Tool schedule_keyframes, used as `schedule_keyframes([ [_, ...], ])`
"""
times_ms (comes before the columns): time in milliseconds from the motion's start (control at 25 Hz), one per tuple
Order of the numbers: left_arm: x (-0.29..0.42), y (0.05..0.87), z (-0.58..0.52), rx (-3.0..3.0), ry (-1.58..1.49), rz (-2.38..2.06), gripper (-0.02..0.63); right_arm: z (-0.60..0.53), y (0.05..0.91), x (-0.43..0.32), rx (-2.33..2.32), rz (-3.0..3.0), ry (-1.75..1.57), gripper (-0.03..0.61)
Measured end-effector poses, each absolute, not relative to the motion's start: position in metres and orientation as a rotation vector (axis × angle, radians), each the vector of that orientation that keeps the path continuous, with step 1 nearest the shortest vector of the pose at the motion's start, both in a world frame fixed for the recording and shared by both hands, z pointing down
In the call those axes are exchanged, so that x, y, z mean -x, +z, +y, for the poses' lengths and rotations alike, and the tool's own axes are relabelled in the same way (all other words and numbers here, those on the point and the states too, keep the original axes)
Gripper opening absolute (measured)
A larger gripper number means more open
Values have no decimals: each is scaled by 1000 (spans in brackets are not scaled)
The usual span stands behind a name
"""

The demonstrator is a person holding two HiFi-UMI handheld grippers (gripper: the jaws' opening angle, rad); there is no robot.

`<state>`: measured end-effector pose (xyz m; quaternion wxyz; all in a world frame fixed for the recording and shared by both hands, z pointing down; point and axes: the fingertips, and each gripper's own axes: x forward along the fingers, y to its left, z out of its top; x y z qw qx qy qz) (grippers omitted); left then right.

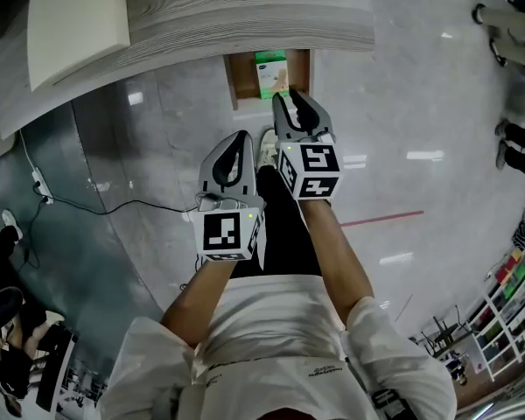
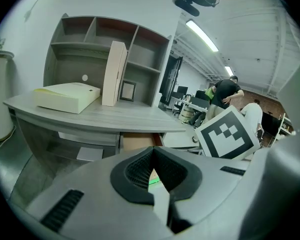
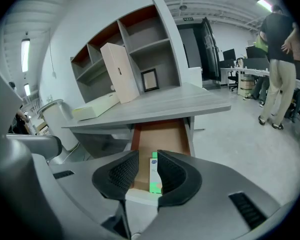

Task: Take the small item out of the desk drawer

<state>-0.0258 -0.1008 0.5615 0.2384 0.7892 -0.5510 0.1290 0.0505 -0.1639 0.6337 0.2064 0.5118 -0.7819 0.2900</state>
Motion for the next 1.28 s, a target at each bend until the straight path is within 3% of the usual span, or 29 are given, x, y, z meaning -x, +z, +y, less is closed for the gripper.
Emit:
schedule_keyframes([
  [560, 35, 579, -105, -2112, 360, -1542, 15, -175, 683, -40, -1327, -2091, 875, 250],
  [1280, 43, 602, -109, -2039, 374, -1563, 15, -192, 736, -43, -1283, -1938, 894, 336],
])
